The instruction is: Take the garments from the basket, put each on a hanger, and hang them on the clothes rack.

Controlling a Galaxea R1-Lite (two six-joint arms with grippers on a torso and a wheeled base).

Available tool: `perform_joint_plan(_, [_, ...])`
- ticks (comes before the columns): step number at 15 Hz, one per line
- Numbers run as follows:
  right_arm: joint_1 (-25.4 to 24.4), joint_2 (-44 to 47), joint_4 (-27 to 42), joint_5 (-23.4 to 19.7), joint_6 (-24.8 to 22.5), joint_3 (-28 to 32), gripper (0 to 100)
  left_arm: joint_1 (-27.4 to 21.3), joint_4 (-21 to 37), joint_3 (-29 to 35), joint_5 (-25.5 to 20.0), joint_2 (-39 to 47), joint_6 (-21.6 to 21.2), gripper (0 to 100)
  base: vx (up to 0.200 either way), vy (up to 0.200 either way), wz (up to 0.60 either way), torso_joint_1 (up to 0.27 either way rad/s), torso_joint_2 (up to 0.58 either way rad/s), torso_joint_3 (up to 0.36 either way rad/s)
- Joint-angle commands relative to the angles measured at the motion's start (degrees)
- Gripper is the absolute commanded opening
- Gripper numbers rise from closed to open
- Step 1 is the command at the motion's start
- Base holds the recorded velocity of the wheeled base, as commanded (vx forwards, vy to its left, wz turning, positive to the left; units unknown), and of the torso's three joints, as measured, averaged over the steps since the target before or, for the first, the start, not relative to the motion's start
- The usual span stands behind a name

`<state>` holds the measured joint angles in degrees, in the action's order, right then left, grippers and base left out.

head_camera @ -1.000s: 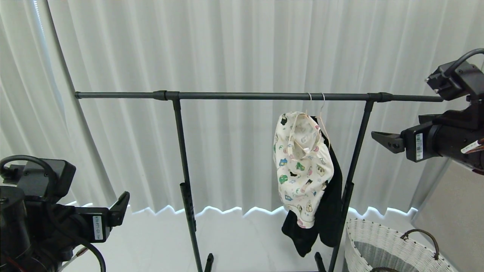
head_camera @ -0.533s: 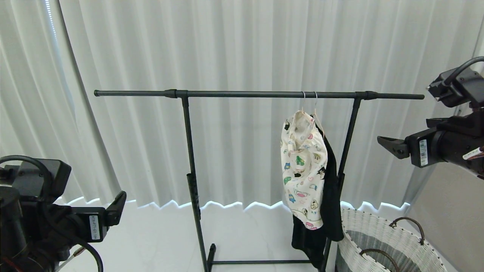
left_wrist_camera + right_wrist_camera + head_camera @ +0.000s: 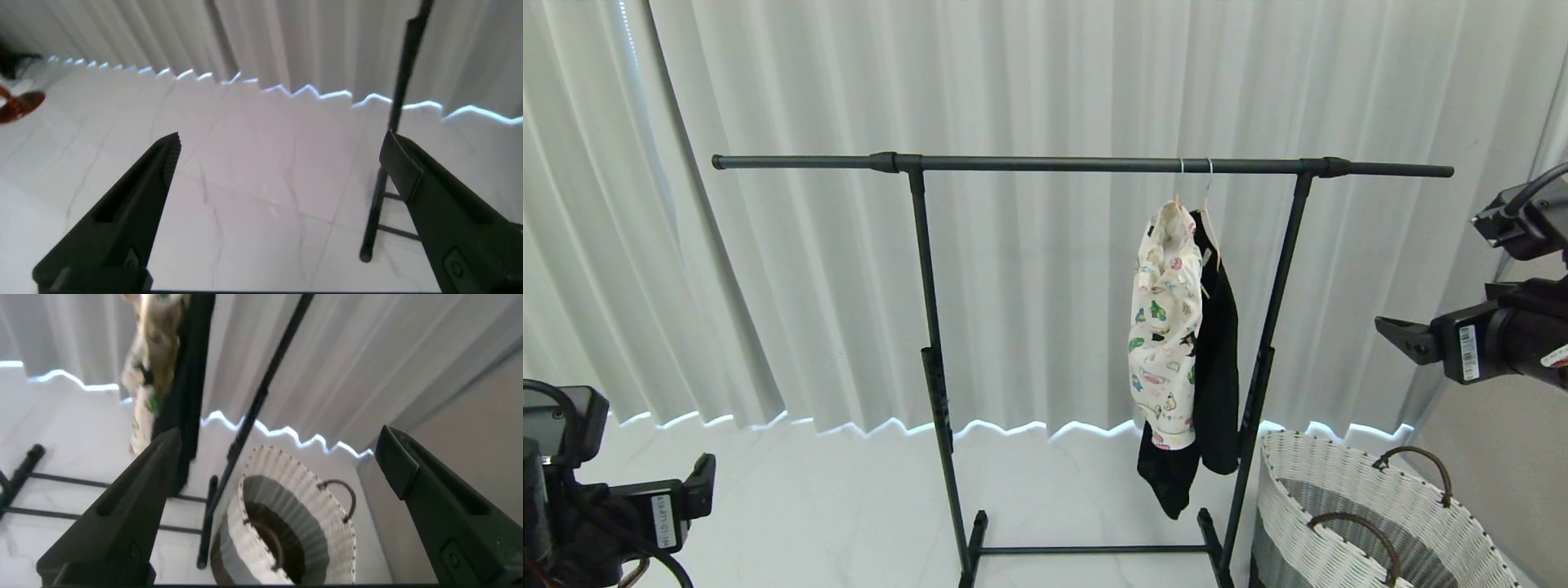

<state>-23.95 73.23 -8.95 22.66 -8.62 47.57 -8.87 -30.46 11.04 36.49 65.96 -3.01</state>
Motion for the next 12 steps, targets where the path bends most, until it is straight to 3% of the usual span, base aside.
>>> perform_joint_plan(1, [2.2, -2.3, 0.0, -0.2, 0.0, -2.1, 100, 5.6, 0.0, -2.6, 0.0, -1.5, 0.8, 100, 0.000, 0.000, 0.00, -0.203, 0.50, 0.286])
perform_joint_plan(3, [5.0, -4.6, 0.0, -0.3, 0.0, -4.6, 100, 11.8, 0.0, -3.7, -0.1, -2.2, 2.3, 100, 0.000, 0.000, 0.00, -0.205, 0.48, 0.290])
perform_joint_plan(5, [6.1, -6.7, 0.0, -0.3, 0.0, -6.7, 100, 14.8, 0.0, -5.1, -0.1, -3.6, 2.7, 100, 0.000, 0.000, 0.00, -0.190, 0.48, 0.276])
perform_joint_plan(10, [8.1, -13.9, -0.2, 0.1, 0.0, -13.1, 100, 14.9, 0.2, -11.0, 0.0, -12.2, 2.4, 100, 0.000, 0.000, 0.00, -0.171, 0.46, 0.292])
perform_joint_plan(12, [10.0, -16.7, -0.3, 0.2, 0.1, -16.3, 100, 14.9, 3.0, -11.0, 0.1, -15.7, 2.4, 100, 0.000, 0.000, 0.00, -0.144, 0.45, 0.293])
